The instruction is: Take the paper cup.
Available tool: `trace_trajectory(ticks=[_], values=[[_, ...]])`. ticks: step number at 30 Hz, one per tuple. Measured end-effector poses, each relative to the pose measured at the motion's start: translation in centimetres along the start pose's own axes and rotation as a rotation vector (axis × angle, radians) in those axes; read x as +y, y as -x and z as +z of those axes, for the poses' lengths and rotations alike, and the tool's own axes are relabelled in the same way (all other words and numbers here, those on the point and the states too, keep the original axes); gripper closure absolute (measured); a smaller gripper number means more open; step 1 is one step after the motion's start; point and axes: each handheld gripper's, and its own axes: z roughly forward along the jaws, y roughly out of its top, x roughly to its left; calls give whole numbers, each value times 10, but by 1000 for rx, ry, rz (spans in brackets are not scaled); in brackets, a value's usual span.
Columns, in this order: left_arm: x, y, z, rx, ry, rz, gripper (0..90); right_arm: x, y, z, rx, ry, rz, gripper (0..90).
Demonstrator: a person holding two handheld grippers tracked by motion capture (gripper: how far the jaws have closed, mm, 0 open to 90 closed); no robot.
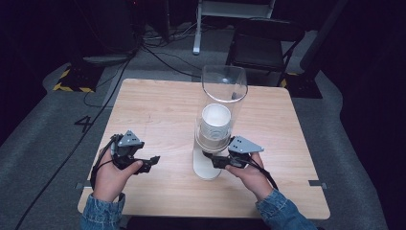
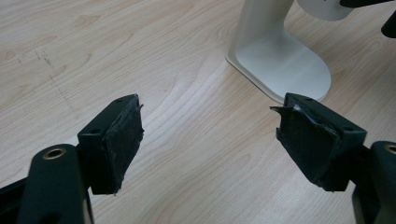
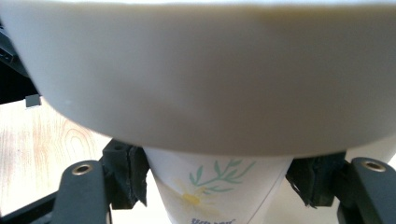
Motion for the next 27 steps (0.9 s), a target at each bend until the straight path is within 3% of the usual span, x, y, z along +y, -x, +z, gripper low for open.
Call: trace_trajectory(ticks=[7, 8, 9, 10, 12, 18, 22, 27], values=[[0, 0, 0, 1, 0, -4, 224, 0, -3, 0, 2, -5, 47, 314], [0, 0, 0, 1, 0, 0, 224, -3, -3, 1, 5, -78, 70, 336], [0, 0, 0, 1, 0, 0, 224, -3, -3, 1, 5, -78, 70, 336], [0, 0, 0, -1, 1, -1, 224, -8, -3, 3, 8, -122, 79, 339], [0, 0, -1, 0, 6, -5, 224, -20, -4, 7, 17, -145, 105, 339], [-1, -2, -2, 2, 3, -8, 224, -27, -5, 8, 21, -169, 92, 331], [0, -1, -1, -1, 5, 2, 223, -33, -5, 8, 26, -230, 73, 329], [0, 0, -1, 0, 5, -5, 224, -36, -4, 8, 22, -262, 66, 329]])
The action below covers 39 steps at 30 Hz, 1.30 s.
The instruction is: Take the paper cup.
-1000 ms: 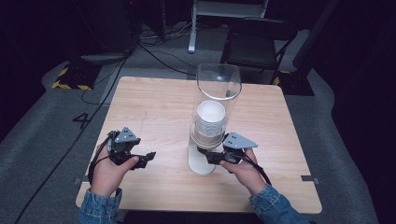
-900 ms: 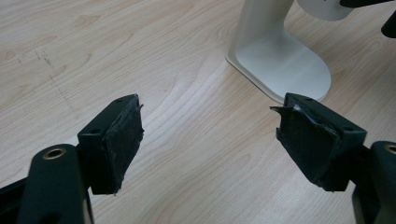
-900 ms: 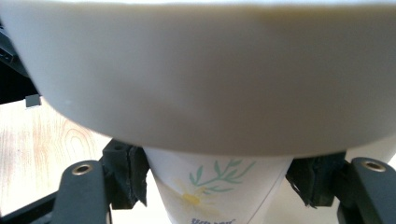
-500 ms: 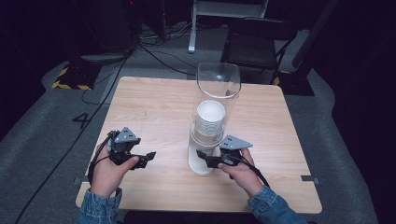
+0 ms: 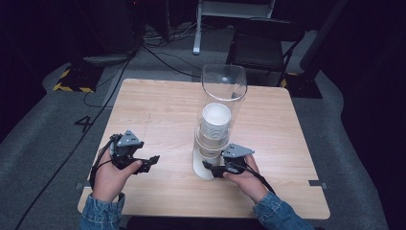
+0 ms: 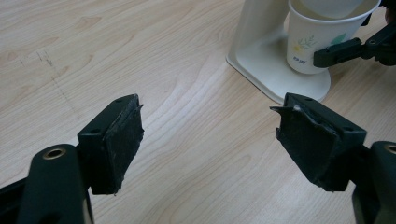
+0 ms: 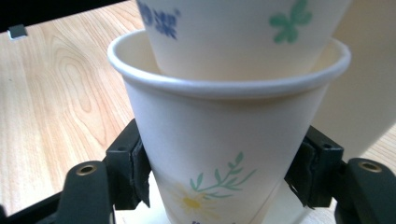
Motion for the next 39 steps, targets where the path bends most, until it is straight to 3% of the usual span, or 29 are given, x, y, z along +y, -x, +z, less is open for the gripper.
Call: trace_trajectory(ticks=[14, 20, 31, 39], values=[[1, 0, 2, -6, -3, 0, 224, -4, 2, -3, -19, -28, -10, 328], [5, -2, 8, -15, -6, 4, 223, -7, 2, -15, -64, -54, -26, 328], [18, -1, 21, -44, -6, 28, 219, -12, 13, -42, -125, -62, -14, 329], [21, 0, 25, -54, -6, 34, 218, -6, 24, -66, -168, -36, -4, 330]])
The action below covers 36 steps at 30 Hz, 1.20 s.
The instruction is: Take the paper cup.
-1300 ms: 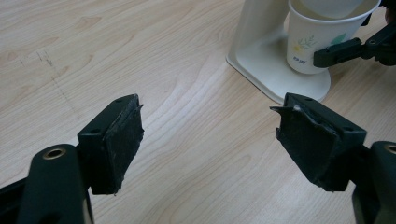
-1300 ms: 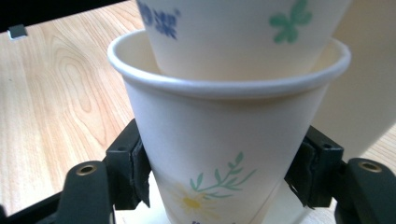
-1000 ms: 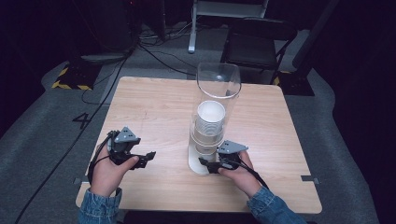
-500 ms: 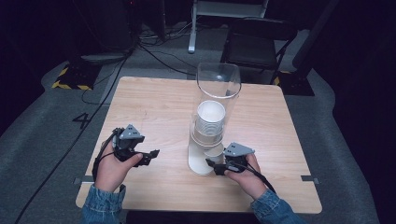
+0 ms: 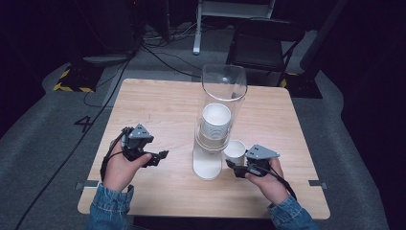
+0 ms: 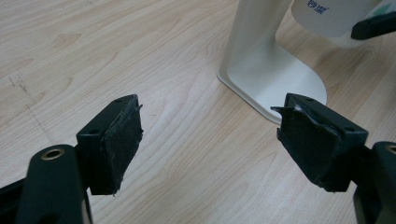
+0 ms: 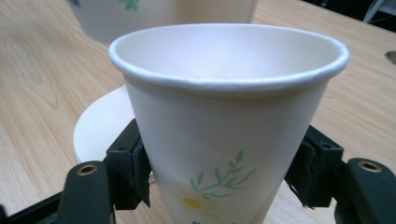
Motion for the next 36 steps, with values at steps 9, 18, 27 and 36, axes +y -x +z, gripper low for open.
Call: trace_trajectory(ticks=[9, 18, 27, 36], values=[[-5, 0, -3, 14, -4, -10, 218, 14, 19, -22, -29, 78, 52, 330], [-17, -3, -9, 53, -12, -34, 217, 26, 41, -36, -43, 114, 128, 327], [-21, -4, -12, 52, -11, -42, 215, 25, 64, -42, -140, 144, 160, 314], [-21, -3, -12, 49, -12, -35, 216, 7, 97, -29, -228, 155, 186, 309]])
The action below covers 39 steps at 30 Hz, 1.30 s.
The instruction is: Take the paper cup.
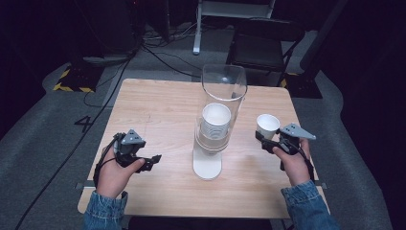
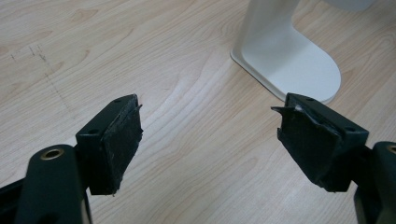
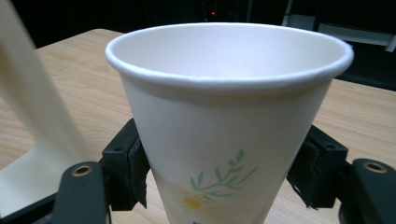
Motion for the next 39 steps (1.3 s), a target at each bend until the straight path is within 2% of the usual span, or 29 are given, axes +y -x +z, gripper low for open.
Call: trace_trajectory(ticks=[4, 8, 11, 17, 18, 23, 25, 28, 30, 32, 33, 35, 39], values=[[0, 0, 0, 1, -2, -2, 216, -5, 10, 3, -34, 1, 8, 307], [0, 1, 1, -4, -6, 3, 216, -13, 22, 9, -72, -2, 54, 307], [1, 3, 2, -22, 0, 1, 216, -19, 23, 14, -66, -25, 68, 307], [1, 4, 3, -22, -3, -1, 216, -27, 23, 24, -61, -69, 72, 305], [1, 4, 3, -23, -5, -2, 216, -32, 22, 28, -54, -91, 89, 304], [1, 3, 3, -21, -4, -2, 216, -43, 19, 37, -37, -141, 104, 303], [1, 3, 3, -19, -3, 9, 216, -47, 18, 41, -28, -175, 126, 301], [1, 3, 3, -21, -3, 0, 216, -48, 18, 42, -20, -192, 130, 298], [1, 3, 3, -23, -3, -1, 216, -50, 18, 43, -15, -218, 101, 287], [1, 3, 3, -22, -3, 4, 216, -50, 17, 43, -24, -221, 82, 233], [1, 3, 3, -22, -3, 4, 216, -50, 17, 43, -24, -221, 82, 233], [2, 3, 2, -22, -2, 7, 216, -51, 15, 43, -15, -229, 89, 173], [2, 3, 1, -25, -2, 6, 216, -50, 15, 39, -20, -232, 68, 158]])
